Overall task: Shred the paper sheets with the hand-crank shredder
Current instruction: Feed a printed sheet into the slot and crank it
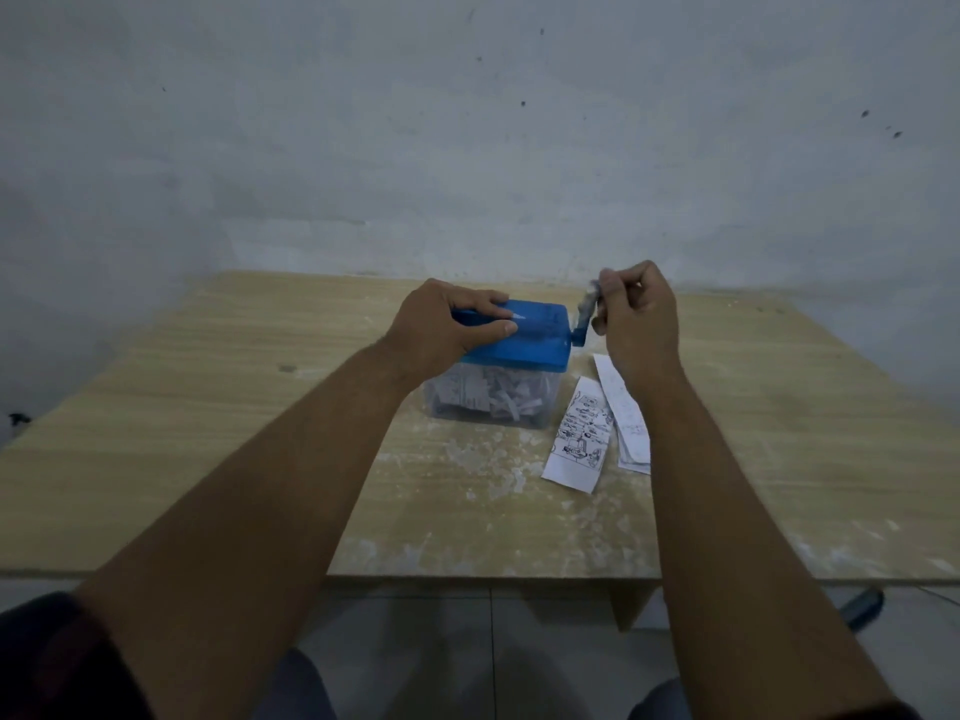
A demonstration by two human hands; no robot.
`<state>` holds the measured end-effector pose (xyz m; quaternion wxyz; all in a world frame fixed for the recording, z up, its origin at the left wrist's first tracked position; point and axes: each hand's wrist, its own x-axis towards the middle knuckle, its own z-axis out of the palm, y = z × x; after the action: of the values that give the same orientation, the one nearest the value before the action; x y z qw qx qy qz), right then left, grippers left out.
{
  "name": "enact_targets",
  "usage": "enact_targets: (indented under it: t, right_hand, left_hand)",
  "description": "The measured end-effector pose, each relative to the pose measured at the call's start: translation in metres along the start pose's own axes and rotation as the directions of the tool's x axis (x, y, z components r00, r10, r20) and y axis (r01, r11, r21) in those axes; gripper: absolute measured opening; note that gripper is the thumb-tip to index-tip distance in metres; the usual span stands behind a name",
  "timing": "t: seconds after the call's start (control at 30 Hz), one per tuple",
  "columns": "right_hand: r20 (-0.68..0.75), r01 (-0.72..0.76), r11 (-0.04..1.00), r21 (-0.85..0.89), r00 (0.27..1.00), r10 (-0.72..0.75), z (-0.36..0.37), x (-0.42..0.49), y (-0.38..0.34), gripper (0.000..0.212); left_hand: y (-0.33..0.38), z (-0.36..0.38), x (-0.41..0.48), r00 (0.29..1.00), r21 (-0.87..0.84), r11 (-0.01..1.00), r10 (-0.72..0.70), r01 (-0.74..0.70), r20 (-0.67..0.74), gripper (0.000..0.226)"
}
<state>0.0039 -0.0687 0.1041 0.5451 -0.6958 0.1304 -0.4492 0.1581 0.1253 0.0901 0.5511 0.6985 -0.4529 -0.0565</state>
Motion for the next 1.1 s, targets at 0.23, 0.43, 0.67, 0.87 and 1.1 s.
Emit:
enact_targets:
  t: [0.23, 0.43, 0.67, 0.87, 1.1]
  right_hand:
    - [0.106, -0.300, 0.906, -0.298, 0.933, 0.344, 0.002, 0.018, 0.046, 0.023]
    - [-0.041, -0.412, 0.869, -0.274, 0.908, 0.417, 0.000, -0.041, 0.070, 0.024]
    - [-0.057, -0.284, 0.958, 0.036, 0.957, 0.286, -0.010, -0.074, -0.002, 0.021]
    - [-0.071, -0.216, 0.967, -0.132, 0.976, 0.208, 0.002, 0.004, -0.024, 0.026]
    - [0.001, -0.395, 0.849, -0.352, 0.907, 0.422, 0.006, 0.006, 0.042, 0.023]
  left_hand:
    - [0.000, 0.005, -0.002, 0.999, -0.003, 1.000, 0.005, -0.005, -0.037, 0.021]
    - [-0.002, 0.009, -0.004, 0.997, -0.043, 0.999, 0.007, -0.010, -0.073, 0.022]
    - [0.000, 0.009, -0.004, 0.997, -0.036, 0.999, 0.002, -0.005, -0.078, 0.022]
    - [0.004, 0.007, -0.006, 0.998, 0.006, 1.000, 0.013, -0.012, -0.060, 0.021]
    - [-0.002, 0.009, -0.006, 0.997, 0.004, 1.000, 0.025, -0.025, -0.078, 0.018]
